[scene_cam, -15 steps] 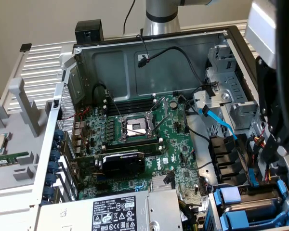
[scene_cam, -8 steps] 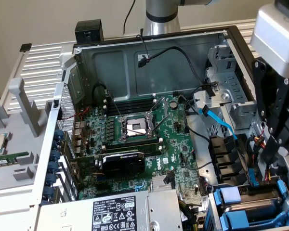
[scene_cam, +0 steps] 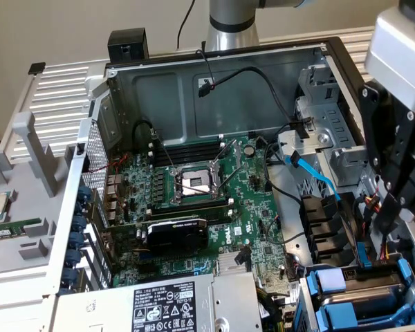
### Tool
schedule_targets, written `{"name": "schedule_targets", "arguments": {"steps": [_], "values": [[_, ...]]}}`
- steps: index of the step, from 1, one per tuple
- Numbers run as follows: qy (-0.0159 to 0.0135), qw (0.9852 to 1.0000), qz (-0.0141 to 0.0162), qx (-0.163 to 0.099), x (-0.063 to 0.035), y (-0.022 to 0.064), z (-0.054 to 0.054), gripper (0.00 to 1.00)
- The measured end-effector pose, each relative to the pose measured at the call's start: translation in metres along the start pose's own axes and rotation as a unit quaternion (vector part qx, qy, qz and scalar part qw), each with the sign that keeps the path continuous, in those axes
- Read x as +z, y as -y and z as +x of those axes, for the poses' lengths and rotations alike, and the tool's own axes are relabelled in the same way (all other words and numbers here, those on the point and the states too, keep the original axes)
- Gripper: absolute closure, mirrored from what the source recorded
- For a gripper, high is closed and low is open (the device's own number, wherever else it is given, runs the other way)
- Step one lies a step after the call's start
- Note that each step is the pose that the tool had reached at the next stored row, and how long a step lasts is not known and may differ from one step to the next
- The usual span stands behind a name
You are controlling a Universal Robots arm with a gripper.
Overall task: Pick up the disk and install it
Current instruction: 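Insert the second disk wire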
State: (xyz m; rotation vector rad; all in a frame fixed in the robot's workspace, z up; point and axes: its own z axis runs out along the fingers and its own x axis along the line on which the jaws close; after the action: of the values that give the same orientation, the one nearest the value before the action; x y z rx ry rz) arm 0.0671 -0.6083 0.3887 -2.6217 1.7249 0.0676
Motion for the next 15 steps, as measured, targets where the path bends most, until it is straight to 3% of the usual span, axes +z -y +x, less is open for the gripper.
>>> {"name": "schedule_targets", "arguments": {"steps": [6,15], "values": [[-0.0013,0.9990,-0.0008,-0.044,-0.0001,0.0002,-0.0002,0.89],[-0.0038,0.9956,0.0001,-0.093,-0.0001,0.0005,-0.0009,0.89]]}}
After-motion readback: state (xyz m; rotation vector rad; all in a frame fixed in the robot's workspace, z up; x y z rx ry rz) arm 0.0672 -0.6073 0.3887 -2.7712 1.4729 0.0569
